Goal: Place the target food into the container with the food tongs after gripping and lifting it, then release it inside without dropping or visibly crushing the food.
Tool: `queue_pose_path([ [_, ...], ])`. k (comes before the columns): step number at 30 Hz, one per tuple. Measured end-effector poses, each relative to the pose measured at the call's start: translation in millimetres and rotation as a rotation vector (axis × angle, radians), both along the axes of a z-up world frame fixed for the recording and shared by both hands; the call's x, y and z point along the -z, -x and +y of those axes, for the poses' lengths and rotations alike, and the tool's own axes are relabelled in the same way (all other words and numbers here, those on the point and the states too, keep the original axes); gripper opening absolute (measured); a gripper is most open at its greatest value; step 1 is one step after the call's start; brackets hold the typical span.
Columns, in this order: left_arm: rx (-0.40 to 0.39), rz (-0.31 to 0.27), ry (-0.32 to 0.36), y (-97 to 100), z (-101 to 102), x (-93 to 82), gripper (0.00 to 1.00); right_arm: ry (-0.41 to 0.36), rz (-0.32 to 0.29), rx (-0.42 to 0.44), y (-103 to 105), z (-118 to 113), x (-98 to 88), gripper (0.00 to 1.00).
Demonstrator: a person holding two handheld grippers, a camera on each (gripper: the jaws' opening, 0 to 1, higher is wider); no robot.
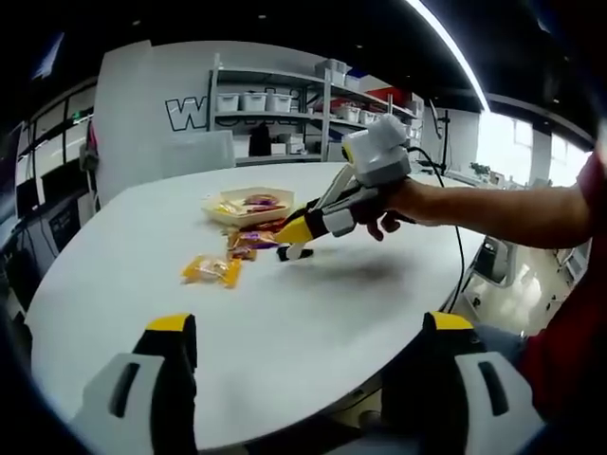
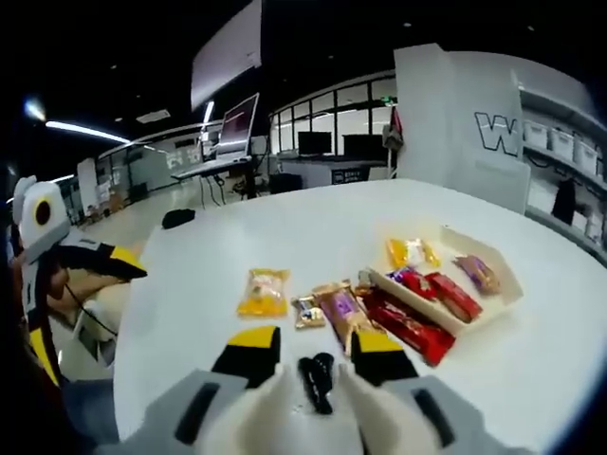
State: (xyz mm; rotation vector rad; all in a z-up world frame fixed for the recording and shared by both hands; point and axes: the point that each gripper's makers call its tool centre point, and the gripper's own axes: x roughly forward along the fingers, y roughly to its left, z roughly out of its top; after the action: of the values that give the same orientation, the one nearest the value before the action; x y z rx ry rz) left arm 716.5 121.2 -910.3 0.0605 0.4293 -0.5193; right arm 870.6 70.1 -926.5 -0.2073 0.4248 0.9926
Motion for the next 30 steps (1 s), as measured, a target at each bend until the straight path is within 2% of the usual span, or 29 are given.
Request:
queue_pose_path([
  [3, 0.0, 0.003, -0.001, 0.1, 1, 2.2, 0.97, 0.047, -0.003, -0.001, 1, -1, 9.5, 0.22],
  [4, -0.002, 0.005, -0.001, 0.1, 2, 3.1, 0.97, 0.04, -0.056, -0.022, 2, 2, 5.8, 0.21],
  [5, -0.002, 0.005, 0.001, 0.0, 2, 3.5, 0.97, 0.047, -0.036, -0.014, 4, 1, 7.9, 0.21],
  [9, -0.004, 0.01, 0.004, -0.4, 3, 5.5, 0.97, 0.055, -0.049, -0.01, 2, 1, 7.0, 0.17],
  [11, -0.003, 0.008, 0.007, -0.8, 2, 5.3, 0.97, 0.065, -0.006, -0.004, 4, 3, 6.8, 0.15],
  [14, -0.002, 0.008, 0.008, -1.6, 2, 5.0, 0.97, 0.09, -0.023, -0.011, 5, 4, 7.0, 0.15],
  [16, -0.002, 0.006, 0.006, -2.4, 2, 4.3, 0.97, 0.073, 0.006, -0.006, 6, 5, 5.5, 0.15],
  [19, -0.002, 0.002, 0.016, -2.3, 2, 2.2, 0.97, 0.045, 0.022, 0.004, 7, 5, -0.4, 0.15],
  [25, -0.004, 0.007, 0.022, 0.2, 3, 5.0, 0.96, 0.029, -0.017, 0.003, 7, 6, -20.1, 0.16],
  [30, -0.012, 0.013, 0.023, -0.5, 7, 6.6, 0.97, 0.019, -0.052, 0.014, -2, 2, -41.0, 0.16],
])
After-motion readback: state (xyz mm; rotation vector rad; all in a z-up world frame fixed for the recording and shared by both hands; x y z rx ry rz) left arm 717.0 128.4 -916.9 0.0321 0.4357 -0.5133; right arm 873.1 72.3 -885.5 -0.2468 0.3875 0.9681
